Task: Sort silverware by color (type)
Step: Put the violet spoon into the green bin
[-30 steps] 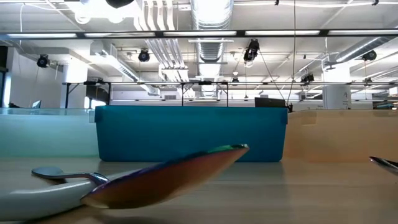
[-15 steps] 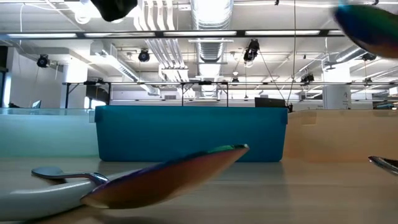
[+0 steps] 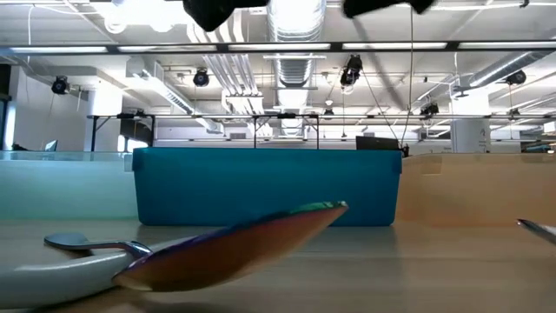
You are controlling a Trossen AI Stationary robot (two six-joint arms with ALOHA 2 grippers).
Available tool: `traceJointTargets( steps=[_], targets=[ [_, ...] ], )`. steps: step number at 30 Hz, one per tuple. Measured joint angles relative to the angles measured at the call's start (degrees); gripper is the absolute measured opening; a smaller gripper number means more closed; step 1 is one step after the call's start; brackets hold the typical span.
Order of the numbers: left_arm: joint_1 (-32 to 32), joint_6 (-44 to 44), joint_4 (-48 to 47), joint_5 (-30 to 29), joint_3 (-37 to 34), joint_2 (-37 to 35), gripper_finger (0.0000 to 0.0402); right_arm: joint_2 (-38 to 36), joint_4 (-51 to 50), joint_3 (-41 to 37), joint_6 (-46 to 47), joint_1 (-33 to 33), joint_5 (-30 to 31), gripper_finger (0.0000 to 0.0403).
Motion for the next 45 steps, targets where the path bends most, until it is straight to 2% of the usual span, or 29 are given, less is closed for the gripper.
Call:
traceJointTargets(
  steps=[5, 9, 13, 20, 24, 29, 35, 45],
  targets=[
    [-0.3, 1.1, 2.3, -7.8, 0.0, 0.7, 0.0095, 0.1, 10.7, 0.0, -13.6, -4.2, 0.1, 0.0009],
    [-0.4, 2.4, 7.5, -9.7, -1.6, 0.7, 0.0095, 0.0, 18.6, 0.0, -23.1, -6.2, -1.0, 0.0009],
    [-0.4, 4.9, 12.8, -12.8, -3.3, 0.7, 0.0095, 0.1, 23.4, 0.0, -28.0, -7.9, -4.1, 0.0009],
    [-0.4, 7.3, 14.1, -15.9, -3.4, 0.7, 0.0095, 0.2, 25.6, 0.0, -30.0, -9.2, -5.2, 0.0009],
    [-0.4, 5.6, 12.3, -17.3, -3.4, 0.0, 0.0095, 0.2, 25.5, 0.0, -30.4, -9.3, -4.9, 0.0009],
    [-1.1, 2.2, 8.1, -21.3, -3.4, -0.9, 0.0095, 0.2, 25.4, -0.1, -31.0, -9.3, -4.1, 0.0009],
    [-2.1, 2.6, 5.9, -28.4, -3.4, -2.5, 0.0095, 0.1, 26.2, -0.1, -30.8, -9.0, -4.6, 0.0009],
    [-2.2, 4.1, 6.0, -25.9, -3.4, -3.3, 0.0095, 0.1, 29.8, -0.1, -33.0, -9.4, -4.2, 0.0009]
  ],
)
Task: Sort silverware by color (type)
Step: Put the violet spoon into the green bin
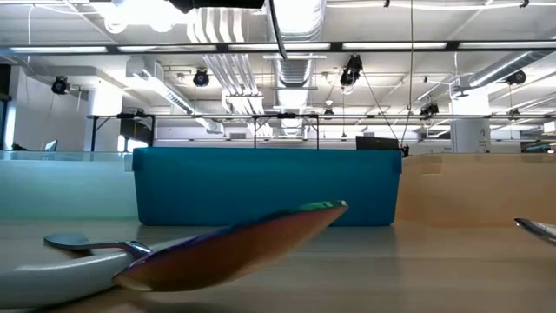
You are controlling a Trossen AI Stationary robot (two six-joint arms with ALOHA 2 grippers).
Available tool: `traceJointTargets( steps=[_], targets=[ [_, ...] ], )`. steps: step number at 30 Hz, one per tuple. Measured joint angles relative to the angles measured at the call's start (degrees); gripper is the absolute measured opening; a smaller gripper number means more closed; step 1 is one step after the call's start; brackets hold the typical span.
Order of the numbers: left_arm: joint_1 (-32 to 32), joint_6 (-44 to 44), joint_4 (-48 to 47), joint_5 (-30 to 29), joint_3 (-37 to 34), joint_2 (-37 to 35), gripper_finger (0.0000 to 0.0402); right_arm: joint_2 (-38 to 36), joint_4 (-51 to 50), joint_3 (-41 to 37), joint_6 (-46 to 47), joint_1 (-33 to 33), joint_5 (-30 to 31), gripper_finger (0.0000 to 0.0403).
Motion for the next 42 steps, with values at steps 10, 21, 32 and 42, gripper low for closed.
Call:
traceJointTargets(
  steps=[10, 21, 32, 42],
  targets=[
    [0.0, 2.1, 3.6, 0.4, 0.0, 0.2, 0.0087, 0.0, 2.0, 0.0, -1.3, -0.2, -3.9, 0.0009],
    [-0.1, 2.1, 3.5, 1.6, 0.0, 0.2, 0.0008, 0.0, 1.6, 0.0, -1.0, -0.2, -3.8, 0.0010],
    [0.1, -1.3, -4.6, -2.5, 0.0, -5.7, 0.0002, -2.4, -4.1, 0.0, 2.7, 0.0, -4.3, 0.0105],
    [0.0, -36.7, -55.6, -0.7, 0.1, -15.6, 0.0001, -6.4, -22.2, 0.0, 15.6, 0.0, -4.0, 0.0160]
  ],
)
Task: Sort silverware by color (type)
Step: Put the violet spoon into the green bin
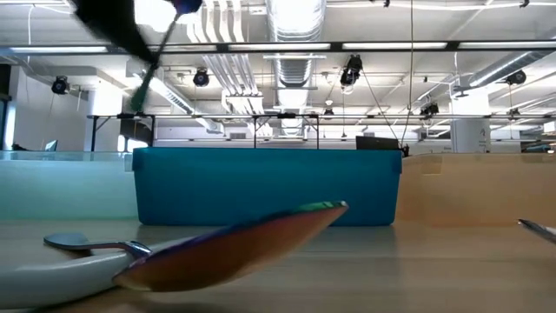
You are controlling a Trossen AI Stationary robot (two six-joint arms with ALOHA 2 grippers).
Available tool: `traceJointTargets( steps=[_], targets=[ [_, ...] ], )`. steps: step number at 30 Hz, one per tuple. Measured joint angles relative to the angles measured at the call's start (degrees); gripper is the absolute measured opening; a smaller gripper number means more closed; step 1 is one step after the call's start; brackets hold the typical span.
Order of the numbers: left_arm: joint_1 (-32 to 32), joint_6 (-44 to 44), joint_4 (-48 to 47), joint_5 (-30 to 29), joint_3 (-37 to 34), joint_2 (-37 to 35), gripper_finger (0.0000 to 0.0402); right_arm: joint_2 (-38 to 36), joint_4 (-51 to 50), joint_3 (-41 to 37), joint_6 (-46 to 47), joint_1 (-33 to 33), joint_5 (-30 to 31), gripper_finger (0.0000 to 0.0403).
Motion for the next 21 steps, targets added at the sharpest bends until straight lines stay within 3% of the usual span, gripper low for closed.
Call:
traceJointTargets(
  steps=[4, 9, 16, 21],
  targets=[
    [0.0, -14.8, -18.8, 8.8, 0.0, -0.9, 0.0001, 0.0, -7.4, 0.0, 6.9, 0.0, 0.0, 0.0157],
    [0.0, -17.4, -23.8, 20.6, -0.2, -0.4, 0.0001, 0.2, -17.3, 0.0, 17.4, 0.0, -0.6, 0.0144],
    [0.0, -16.2, -24.0, 21.5, -0.4, -0.1, 0.0000, 0.2, -25.0, 0.0, 26.7, 0.1, -5.1, 0.0143],
    [0.0, -16.5, -24.0, 21.5, -0.7, -0.1, 0.0000, 0.3, -28.0, 0.0, 28.4, 0.1, -7.9, 0.0139]
  ],
)
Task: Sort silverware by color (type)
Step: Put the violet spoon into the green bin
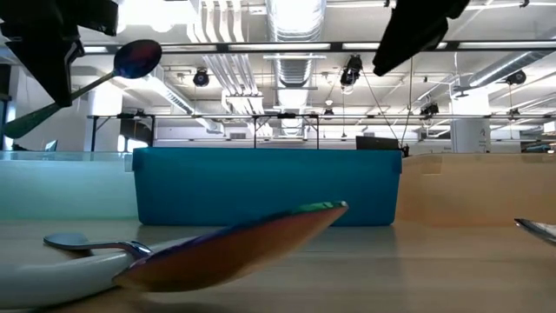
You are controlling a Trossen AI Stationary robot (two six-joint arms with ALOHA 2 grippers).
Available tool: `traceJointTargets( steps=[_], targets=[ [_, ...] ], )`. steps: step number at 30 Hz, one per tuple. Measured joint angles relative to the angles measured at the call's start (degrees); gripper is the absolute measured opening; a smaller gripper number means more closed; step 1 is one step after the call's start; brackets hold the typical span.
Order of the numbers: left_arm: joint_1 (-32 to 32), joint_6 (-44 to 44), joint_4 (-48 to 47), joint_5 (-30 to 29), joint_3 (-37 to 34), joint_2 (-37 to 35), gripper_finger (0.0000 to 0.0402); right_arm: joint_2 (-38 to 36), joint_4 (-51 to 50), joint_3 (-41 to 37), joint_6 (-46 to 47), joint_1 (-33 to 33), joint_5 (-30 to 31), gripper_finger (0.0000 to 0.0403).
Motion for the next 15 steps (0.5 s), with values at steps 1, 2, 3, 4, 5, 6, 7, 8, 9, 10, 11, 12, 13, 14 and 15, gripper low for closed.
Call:
traceJointTargets(
  steps=[1, 2, 3, 4, 5, 6, 7, 8, 9, 10, 11, 12, 13, 14, 15],
  targets=[
    [0.0, -0.2, 0.0, 0.0, -0.1, 0.0, 0.0000, 0.0, -0.6, 0.0, 0.5, 0.0, 0.0, 0.0139],
    [0.0, -0.3, 0.0, 0.0, -0.2, 0.0, 0.0000, 0.0, -1.1, 0.0, 0.9, 0.0, 0.0, 0.0139],
    [0.0, -0.6, 0.0, 0.0, -0.4, 0.0, 0.0000, 0.0, -1.6, 0.0, 0.9, 0.0, 0.0, 0.0140],
    [0.0, -0.7, 0.0, 0.0, -0.5, 0.0, 0.0000, 0.0, -1.9, 0.0, 1.0, 0.0, 0.0, 0.0141],
    [0.0, -0.9, 0.0, 0.0, -0.7, 0.0, 0.0001, 0.0, -2.2, 0.0, 1.0, 0.0, 0.0, 0.0141],
    [0.0, -1.1, 0.0, 0.0, -0.9, 0.0, 0.0004, 0.0, -2.3, 0.0, 1.0, 0.0, 0.0, 0.0142],
    [0.0, -1.3, 0.0, 0.0, -1.1, 0.0, 0.0009, 0.0, -2.2, -0.1, 1.0, 0.0, 0.0, 0.0143],
    [0.0, -1.3, 0.1, 0.0, -1.3, 0.0, 0.0016, 0.0, -2.2, -0.1, 1.0, 0.0, 0.0, 0.0143],
    [0.0, -1.3, 0.2, 0.0, -1.5, 0.0, 0.0024, 0.0, -2.2, -0.1, 1.0, 0.0, 0.0, 0.0143],
    [0.0, -1.3, 0.2, 0.0, -1.8, 0.0, 0.0033, 0.0, -2.2, -0.1, 1.1, 0.0, 0.0, 0.0143],
    [0.0, -1.3, 0.3, 0.0, -2.0, 0.0, 0.0043, 0.1, -2.2, -0.1, 1.3, 0.0, 0.0, 0.0142],
    [0.0, -1.3, 0.3, 0.0, -2.1, 0.0, 0.0054, 0.2, -2.2, -0.1, 1.5, 0.0, 0.0, 0.0141],
    [0.0, -1.3, 0.5, 0.0, -2.3, 0.0, 0.0065, 0.2, -2.2, -0.1, 1.6, 0.0, 0.0, 0.0140],
    [0.0, -1.3, 0.7, 0.0, -2.4, 0.0, 0.0076, 0.2, -2.2, -0.1, 1.9, 0.0, 0.0, 0.0138],
    [0.0, -1.3, 1.1, 0.0, -2.5, 0.0, 0.0086, 0.2, -2.2, -0.1, 2.4, 0.0, 0.0, 0.0137]
  ],
)
